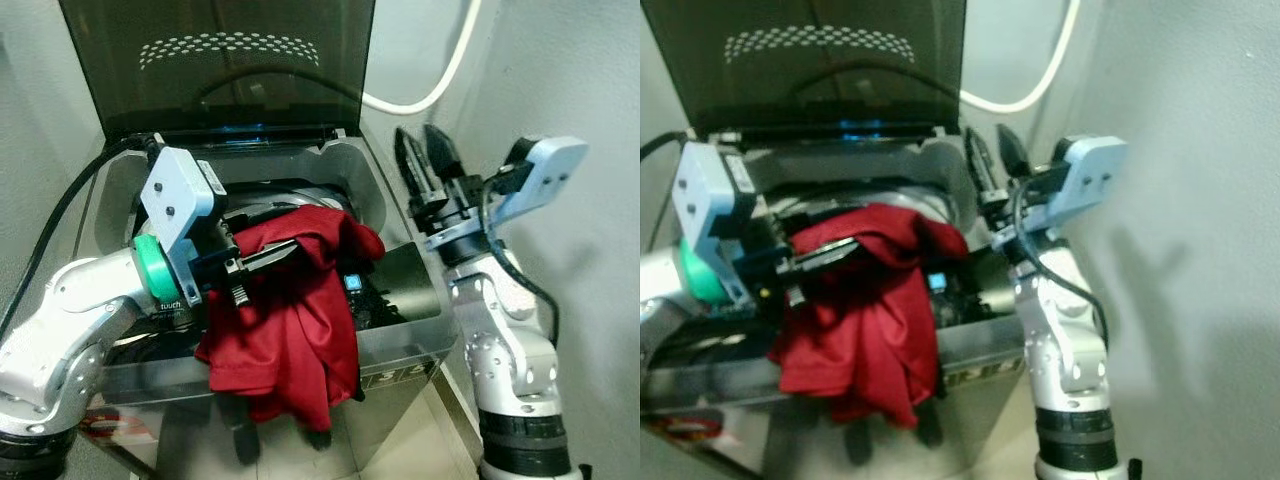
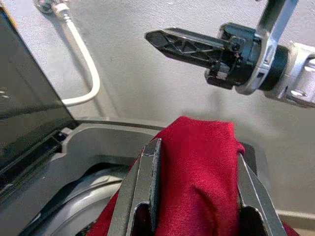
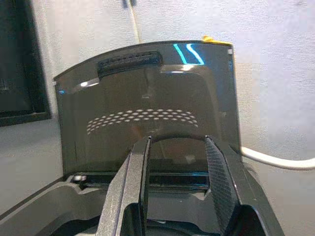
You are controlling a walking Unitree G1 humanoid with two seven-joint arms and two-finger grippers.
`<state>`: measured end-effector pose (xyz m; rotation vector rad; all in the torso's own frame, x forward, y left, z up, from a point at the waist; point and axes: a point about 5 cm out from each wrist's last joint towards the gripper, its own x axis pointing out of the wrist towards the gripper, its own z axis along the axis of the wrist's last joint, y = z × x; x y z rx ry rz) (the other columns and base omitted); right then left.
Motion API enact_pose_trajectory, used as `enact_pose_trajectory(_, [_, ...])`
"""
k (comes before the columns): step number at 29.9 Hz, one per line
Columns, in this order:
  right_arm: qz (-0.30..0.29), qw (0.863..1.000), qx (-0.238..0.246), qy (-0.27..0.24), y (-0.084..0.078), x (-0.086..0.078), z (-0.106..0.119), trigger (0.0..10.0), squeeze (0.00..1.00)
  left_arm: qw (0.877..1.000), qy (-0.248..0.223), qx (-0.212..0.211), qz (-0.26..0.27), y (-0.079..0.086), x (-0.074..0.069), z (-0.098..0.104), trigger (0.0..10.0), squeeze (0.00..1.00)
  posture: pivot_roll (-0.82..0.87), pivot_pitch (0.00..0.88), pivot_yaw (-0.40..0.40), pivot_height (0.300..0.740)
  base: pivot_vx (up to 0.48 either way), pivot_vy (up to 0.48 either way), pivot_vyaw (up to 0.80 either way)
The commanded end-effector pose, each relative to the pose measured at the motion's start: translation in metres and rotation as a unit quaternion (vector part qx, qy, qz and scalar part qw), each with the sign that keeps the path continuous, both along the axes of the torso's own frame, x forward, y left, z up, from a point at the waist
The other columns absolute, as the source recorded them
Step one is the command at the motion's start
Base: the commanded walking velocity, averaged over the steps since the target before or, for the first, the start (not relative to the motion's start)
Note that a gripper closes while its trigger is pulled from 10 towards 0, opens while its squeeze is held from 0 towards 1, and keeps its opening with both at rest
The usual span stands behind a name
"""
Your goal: Clothes washing
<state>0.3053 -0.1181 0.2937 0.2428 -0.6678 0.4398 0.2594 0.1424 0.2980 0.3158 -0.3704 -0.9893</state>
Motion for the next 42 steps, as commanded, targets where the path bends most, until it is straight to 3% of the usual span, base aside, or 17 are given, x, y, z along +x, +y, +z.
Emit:
enact_pose_trajectory(1, [0.0,1.0,0.004,0.002,-0.001,0.0,-0.002,10.0,0.0,1.0,-0.006,-0.001,-0.013,-0.003,-0.007,0.001,10.0,0.0,0.01,0.098,0.011,0.74,0.0,0.0,0.0])
enact_pose_trajectory(26, [0.001,1.0,0.003,0.002,-0.001,0.001,-0.002,10.0,0.0,1.0,0.015,0.004,-0.013,-0.001,-0.015,0.003,10.0,0.0,0.01,0.098,0.011,0.74,0.0,0.0,0.0])
enact_pose_trajectory(27, [0.008,1.0,0.003,0.007,0.001,0.002,-0.005,10.0,0.0,0.997,0.046,0.063,-0.012,0.011,-0.025,-0.013,10.0,0.0,0.03,0.102,0.004,0.74,0.0,0.0,0.0])
enact_pose_trajectory(28, [0.013,1.0,0.002,0.01,0.004,0.004,-0.007,10.0,0.0,0.984,0.018,0.016,0.177,0.044,0.024,-0.01,10.0,1.0,0.03,0.093,0.001,0.74,0.0,0.0,0.0])
enact_pose_trajectory(31, [0.013,1.0,0.002,0.01,0.004,0.004,-0.007,10.0,0.0,0.984,0.018,0.016,0.177,0.044,0.024,-0.01,10.0,1.0,0.03,0.093,0.001,0.74,0.0,0.0,0.0])
enact_pose_trajectory(32, [0.013,1.0,0.001,0.011,0.004,0.004,-0.007,10.0,0.0,0.955,-0.005,-0.016,0.295,0.062,0.058,-0.007,10.0,1.0,0.0,0.09,0.014,0.74,0.0,0.0,0.0])
enact_pose_trajectory(33, [0.013,1.0,0.001,0.011,0.004,0.004,-0.007,10.0,0.0,0.955,-0.005,-0.016,0.295,0.062,0.058,-0.007,10.0,1.0,0.0,0.09,0.014,0.74,0.0,0.0,0.0])
enact_pose_trajectory(34, [0.012,1.0,0.0,0.011,0.004,0.004,-0.008,10.0,0.0,0.933,-0.022,-0.03,0.358,0.067,0.078,-0.006,10.0,1.0,-0.01,0.089,0.019,0.74,0.0,0.0,0.0])
enact_pose_trajectory(35, [0.008,1.0,0.0,0.011,0.002,0.003,-0.008,10.0,0.0,0.924,-0.032,-0.04,0.378,0.061,0.088,-0.005,10.0,0.11,-0.01,0.088,0.02,0.74,0.0,0.0,0.0])
enact_pose_trajectory(36, [0.005,1.0,0.0,0.011,0.001,0.002,-0.009,10.0,0.0,0.928,-0.029,-0.039,0.37,0.056,0.088,-0.007,10.0,0.0,-0.01,0.088,0.02,0.74,0.0,0.0,0.0])
enact_pose_trajectory(42, [0.004,1.0,0.0,0.011,0.001,0.002,-0.008,10.0,0.0,0.929,-0.027,-0.039,0.366,0.054,0.084,-0.011,10.0,0.0,0.0,0.09,0.013,0.74,0.0,0.0,0.0])
